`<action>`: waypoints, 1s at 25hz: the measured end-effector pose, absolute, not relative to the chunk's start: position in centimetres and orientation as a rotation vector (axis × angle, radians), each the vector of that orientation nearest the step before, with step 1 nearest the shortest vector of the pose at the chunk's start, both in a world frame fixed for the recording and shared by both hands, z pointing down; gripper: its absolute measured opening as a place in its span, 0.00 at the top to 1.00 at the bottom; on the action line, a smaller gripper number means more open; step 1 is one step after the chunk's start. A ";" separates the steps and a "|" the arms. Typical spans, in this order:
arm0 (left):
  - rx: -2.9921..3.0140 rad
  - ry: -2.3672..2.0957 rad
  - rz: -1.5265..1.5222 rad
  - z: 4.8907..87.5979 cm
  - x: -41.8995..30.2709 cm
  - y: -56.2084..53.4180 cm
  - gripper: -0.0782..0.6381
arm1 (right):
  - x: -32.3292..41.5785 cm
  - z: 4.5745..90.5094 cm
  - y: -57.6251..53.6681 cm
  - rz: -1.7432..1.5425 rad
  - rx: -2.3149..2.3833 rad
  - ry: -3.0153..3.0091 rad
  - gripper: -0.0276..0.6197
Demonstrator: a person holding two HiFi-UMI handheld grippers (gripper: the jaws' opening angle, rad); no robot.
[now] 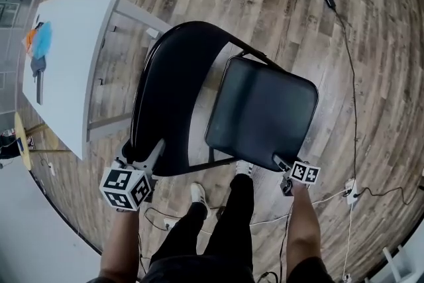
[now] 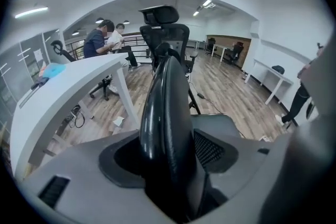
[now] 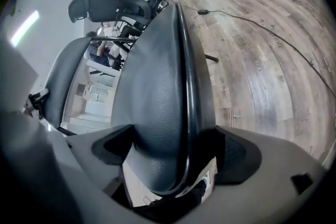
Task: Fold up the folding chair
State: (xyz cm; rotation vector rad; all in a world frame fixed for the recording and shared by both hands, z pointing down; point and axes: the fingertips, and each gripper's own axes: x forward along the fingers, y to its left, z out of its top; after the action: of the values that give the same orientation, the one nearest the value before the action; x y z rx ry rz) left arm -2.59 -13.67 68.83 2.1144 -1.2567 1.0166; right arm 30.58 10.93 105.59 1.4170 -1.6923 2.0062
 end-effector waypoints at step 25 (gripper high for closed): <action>2.148 -1.318 0.918 59.9 -6.5 -15.5 0.64 | 20.9 87.4 6.1 2.078 1.197 -2.021 0.28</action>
State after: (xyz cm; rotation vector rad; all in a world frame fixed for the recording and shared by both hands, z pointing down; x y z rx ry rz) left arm -6.49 -15.51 59.90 2.1476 -1.3176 0.9177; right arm 20.89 6.10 87.36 1.1972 -2.0211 2.0780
